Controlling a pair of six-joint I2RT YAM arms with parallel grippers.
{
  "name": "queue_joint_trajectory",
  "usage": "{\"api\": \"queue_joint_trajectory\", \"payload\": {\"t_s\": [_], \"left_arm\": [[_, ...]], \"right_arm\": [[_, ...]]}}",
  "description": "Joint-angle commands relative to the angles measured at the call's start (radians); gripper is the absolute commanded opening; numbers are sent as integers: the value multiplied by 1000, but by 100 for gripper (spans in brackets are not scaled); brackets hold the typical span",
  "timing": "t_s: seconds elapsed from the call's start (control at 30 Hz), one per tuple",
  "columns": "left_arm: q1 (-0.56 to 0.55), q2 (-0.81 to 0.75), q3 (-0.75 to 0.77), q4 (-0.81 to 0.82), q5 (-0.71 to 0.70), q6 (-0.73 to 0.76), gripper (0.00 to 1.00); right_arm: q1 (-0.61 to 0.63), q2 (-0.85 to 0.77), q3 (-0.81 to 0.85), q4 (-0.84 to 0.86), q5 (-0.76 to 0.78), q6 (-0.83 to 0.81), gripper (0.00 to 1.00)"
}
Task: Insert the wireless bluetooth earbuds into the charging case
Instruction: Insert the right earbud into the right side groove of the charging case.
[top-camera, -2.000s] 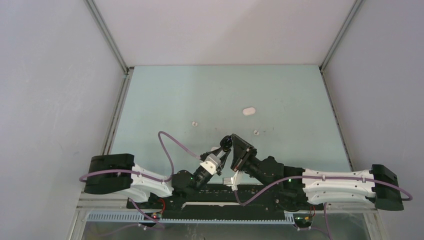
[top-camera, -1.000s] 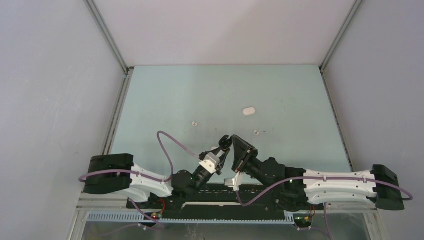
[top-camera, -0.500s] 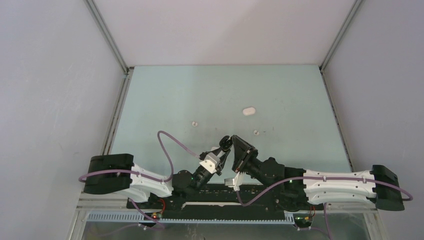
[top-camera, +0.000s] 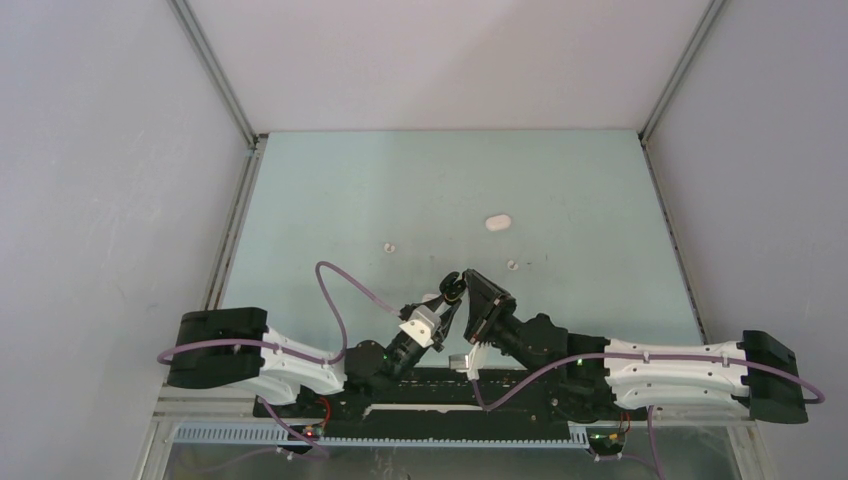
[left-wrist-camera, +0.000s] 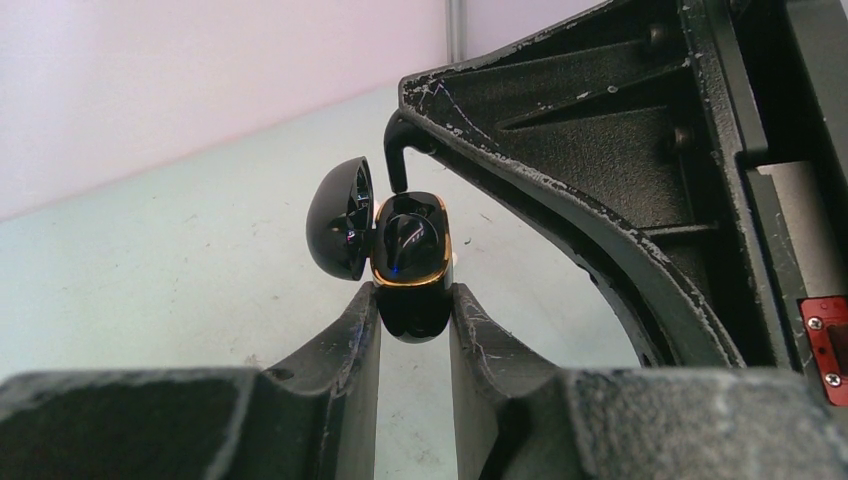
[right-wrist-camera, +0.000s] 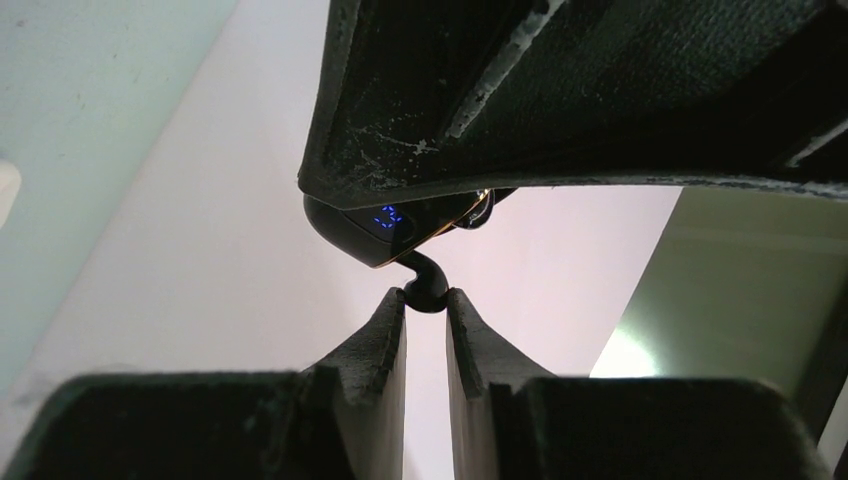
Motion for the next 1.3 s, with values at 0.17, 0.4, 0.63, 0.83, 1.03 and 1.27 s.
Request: {"api": "queue_joint_trajectory", "payload": {"t_s": [0.17,0.4,0.63,0.83,1.03,1.27], "left_arm": [[-5,-21,19,53,-7,-20,0],[-5,-14,21,61,-18,-26,0],[-5,-16,18,62,-18,-31,0],[-5,-12,23,65,-14,-29,0],[-5,-9,23,70,-11,-27,0],[-5,-8,22,67,6,-21,0]], "right_arm": [[34,-4,-11,61,-15,-42,0],[46,-11,-11,62,4,-45,0],[44,-32,-9,35,32,-38,0],[45,-36,-11,-13,42,-25,0],[45,-25,-13,-22,34,-15,0],[42,-13,-12,4,16,-23,0]]}}
